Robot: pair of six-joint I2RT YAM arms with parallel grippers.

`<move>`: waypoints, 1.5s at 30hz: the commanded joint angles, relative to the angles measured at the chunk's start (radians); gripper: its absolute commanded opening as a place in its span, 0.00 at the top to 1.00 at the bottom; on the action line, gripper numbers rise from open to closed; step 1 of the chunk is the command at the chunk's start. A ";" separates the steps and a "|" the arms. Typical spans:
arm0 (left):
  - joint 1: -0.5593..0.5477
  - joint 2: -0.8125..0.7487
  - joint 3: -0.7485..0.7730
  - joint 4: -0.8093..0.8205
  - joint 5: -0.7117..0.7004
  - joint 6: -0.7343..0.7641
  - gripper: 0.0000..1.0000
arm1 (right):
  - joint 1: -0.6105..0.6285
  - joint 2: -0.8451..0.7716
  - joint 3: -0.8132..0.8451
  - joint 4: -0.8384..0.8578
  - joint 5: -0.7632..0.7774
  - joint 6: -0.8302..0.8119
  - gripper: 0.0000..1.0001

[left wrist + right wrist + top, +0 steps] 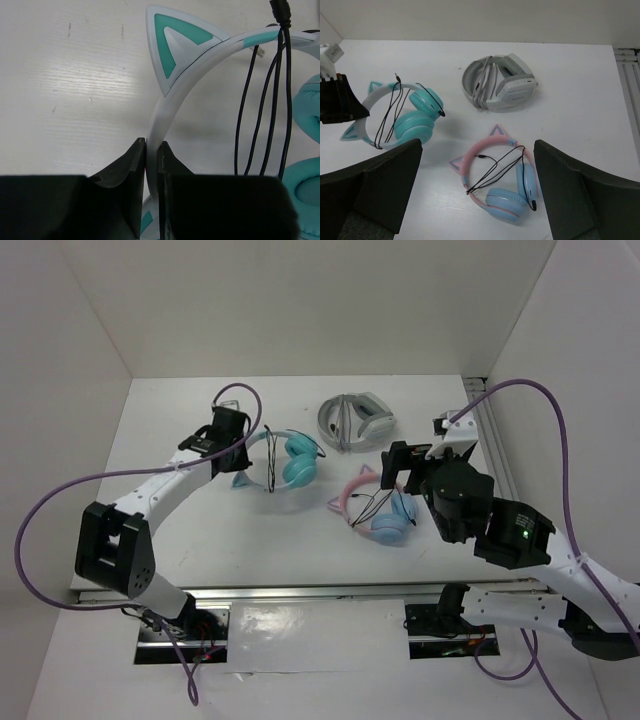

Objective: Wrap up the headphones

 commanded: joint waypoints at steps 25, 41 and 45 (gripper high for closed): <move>0.020 0.135 -0.199 0.304 -0.042 -0.205 0.00 | -0.003 0.018 -0.050 0.011 -0.071 0.016 0.00; -0.175 -0.597 -0.160 -0.171 -0.019 -0.136 0.00 | -0.003 -0.011 -0.117 -0.081 -0.179 0.125 0.00; -0.202 -0.813 -0.060 -0.350 -0.110 -0.102 0.00 | -0.003 -0.057 -0.084 -0.145 -0.188 0.125 0.00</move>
